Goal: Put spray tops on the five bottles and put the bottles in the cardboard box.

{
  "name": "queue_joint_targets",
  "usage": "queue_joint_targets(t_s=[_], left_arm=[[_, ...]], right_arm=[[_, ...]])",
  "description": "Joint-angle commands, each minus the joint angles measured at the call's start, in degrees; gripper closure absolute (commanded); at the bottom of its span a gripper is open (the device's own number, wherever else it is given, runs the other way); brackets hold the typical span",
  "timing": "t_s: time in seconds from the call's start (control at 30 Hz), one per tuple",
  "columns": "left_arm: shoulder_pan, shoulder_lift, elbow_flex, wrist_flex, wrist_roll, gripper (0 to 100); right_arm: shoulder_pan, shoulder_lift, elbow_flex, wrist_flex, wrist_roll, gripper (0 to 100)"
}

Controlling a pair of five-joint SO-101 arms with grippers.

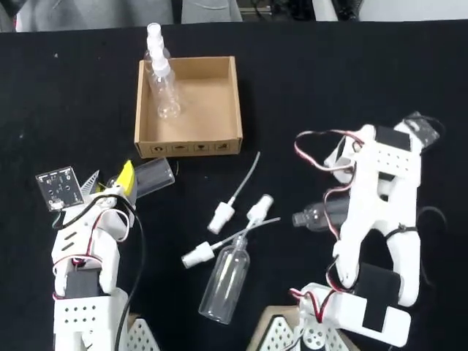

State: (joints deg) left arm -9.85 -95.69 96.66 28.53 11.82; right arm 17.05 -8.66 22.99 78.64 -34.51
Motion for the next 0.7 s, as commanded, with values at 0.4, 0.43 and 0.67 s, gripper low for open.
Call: queue_joint_targets(t_s=[0.4, 0.43, 0.67], left_arm=[[-0.6, -0.8, 1.3, -1.4, -0.5, 79], [-0.6, -0.8, 1.3, -1.5, -0.5, 79], [-0.6, -0.8, 1.3, -1.5, -0.5, 79]], right_arm=[[-2.1, -3.6, -5.1, 8.1, 42.3, 75.0], [-1.9, -3.6, -5.0, 8.1, 45.2, 75.0], [-2.1, -3.6, -4.8, 7.8, 62.1, 75.1]])
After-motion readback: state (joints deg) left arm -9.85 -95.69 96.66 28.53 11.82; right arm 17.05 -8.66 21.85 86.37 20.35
